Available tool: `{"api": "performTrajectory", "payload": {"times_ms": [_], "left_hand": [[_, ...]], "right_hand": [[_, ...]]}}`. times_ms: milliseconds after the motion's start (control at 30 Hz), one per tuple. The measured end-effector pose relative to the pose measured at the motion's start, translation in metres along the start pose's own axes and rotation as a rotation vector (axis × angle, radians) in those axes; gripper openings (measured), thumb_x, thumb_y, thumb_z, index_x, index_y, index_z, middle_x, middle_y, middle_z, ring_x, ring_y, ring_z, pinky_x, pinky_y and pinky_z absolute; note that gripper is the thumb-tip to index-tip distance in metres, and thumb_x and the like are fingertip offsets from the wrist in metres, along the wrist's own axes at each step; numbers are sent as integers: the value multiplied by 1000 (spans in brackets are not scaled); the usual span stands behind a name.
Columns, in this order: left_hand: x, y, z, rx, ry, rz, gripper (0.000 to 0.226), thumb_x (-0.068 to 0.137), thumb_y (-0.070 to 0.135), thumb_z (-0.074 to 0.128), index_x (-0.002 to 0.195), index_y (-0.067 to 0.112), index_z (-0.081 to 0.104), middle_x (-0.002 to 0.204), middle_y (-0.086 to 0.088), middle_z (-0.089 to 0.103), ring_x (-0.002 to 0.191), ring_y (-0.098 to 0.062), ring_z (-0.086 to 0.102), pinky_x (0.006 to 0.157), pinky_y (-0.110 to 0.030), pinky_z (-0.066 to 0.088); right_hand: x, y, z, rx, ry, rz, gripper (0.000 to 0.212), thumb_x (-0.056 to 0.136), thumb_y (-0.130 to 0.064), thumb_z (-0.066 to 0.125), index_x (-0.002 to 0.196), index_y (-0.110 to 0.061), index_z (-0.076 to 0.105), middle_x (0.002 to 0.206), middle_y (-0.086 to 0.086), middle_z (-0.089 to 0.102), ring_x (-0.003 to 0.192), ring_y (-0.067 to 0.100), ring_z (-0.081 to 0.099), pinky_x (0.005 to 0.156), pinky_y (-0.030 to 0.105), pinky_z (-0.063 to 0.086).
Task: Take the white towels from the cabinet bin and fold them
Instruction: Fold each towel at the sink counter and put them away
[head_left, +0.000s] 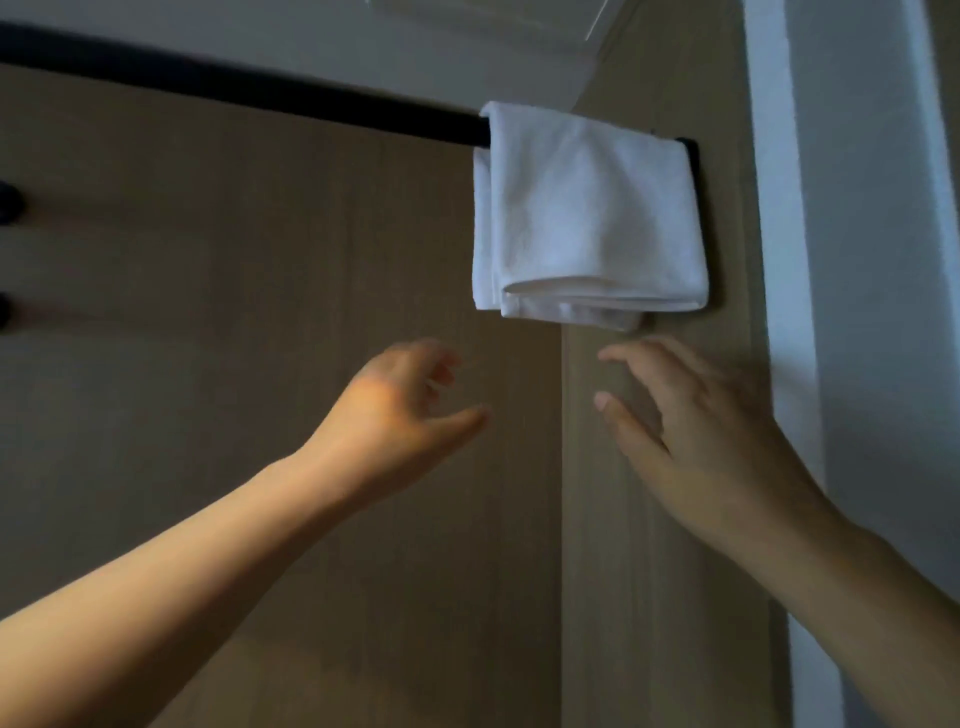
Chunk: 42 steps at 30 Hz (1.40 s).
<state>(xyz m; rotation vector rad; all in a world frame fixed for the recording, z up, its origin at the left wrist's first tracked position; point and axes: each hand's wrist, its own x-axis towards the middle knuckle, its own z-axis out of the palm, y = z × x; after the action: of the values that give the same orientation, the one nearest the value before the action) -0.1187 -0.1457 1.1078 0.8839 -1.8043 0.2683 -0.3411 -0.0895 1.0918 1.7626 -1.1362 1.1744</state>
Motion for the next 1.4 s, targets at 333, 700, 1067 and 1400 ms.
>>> {"api": "performTrajectory", "payload": {"times_ms": [333,700,1067,1400], "left_hand": [[-183,-8,44,284,-309,-155,43,83,41,66,119,21,56,111,3,57,101,-19,59,88,-32,47],[-349,-7,40,454,-607,-525,44,86,42,60,124,21,51,116,1,56,108,-21,56,89,-32,45],[-475,-34,-34,499,-775,-831,34,91,43,56,120,25,53,112,2,58,102,-15,57,83,-27,47],[-562,-92,-119,380,-850,-1042,35,92,41,56,124,27,54,116,8,59,103,-8,57,89,-22,48]], "right_hand": [[-143,-16,54,173,-454,3,37,91,-33,53,124,-18,59,119,0,61,108,23,61,90,36,52],[-264,-74,81,316,-889,-65,45,97,-41,50,139,-26,44,132,-6,50,123,15,48,100,28,40],[-335,-179,123,462,-1239,-131,41,100,-40,47,139,-31,41,134,-12,49,124,7,47,93,21,40],[-369,-315,161,489,-1444,-68,42,97,-42,53,137,-34,45,138,-14,49,122,3,50,90,15,43]]}}
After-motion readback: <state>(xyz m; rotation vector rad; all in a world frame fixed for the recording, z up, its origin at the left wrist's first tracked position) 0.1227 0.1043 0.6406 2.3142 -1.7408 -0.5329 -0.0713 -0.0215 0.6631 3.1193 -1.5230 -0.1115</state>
